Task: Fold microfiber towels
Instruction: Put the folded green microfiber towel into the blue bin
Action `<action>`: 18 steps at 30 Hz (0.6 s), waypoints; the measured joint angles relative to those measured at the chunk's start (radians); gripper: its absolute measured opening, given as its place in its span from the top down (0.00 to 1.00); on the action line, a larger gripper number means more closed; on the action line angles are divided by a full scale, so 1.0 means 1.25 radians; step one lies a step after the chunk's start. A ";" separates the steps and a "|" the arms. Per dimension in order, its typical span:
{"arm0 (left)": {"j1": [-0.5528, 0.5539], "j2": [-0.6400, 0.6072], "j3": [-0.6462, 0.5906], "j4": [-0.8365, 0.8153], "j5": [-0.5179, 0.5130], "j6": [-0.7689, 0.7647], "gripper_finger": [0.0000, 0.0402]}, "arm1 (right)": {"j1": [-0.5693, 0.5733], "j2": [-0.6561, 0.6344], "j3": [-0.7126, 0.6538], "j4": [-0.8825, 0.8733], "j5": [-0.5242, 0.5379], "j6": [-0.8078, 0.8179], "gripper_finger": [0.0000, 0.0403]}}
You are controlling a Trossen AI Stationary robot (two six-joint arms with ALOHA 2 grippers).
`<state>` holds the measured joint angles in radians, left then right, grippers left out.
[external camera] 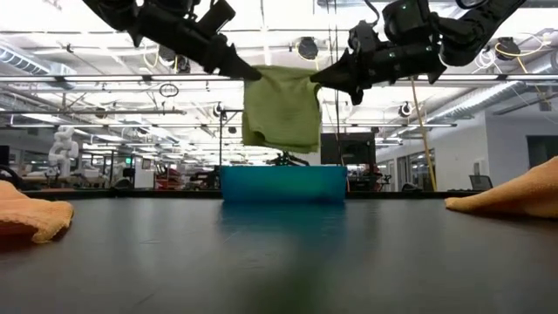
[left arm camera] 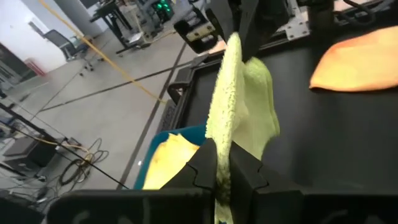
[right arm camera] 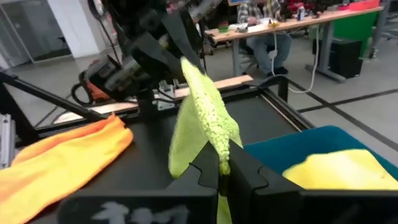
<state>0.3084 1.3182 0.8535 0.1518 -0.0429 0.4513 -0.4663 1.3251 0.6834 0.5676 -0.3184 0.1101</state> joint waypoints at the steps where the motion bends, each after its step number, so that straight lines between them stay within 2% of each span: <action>1: 0.003 0.000 0.005 0.000 0.000 0.002 0.95 | -0.004 0.000 0.000 0.002 0.000 0.000 1.00; 6: 0.019 0.012 0.013 0.003 -0.002 0.030 0.98 | -0.010 0.001 0.000 0.007 0.004 -0.021 1.00; 9: 0.033 0.035 0.013 0.003 -0.003 0.031 0.97 | -0.010 0.004 -0.001 0.009 0.029 -0.037 1.00; 13: 0.055 0.085 0.013 0.050 -0.009 0.042 0.94 | -0.028 0.008 -0.002 0.009 0.048 -0.062 1.00; 18: 0.083 0.134 0.013 0.100 -0.015 0.036 0.98 | -0.059 0.046 -0.002 0.012 0.043 -0.064 1.00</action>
<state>0.4128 1.4856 0.8696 0.2771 -0.0619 0.4957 -0.5397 1.3826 0.6807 0.5825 -0.2646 0.0295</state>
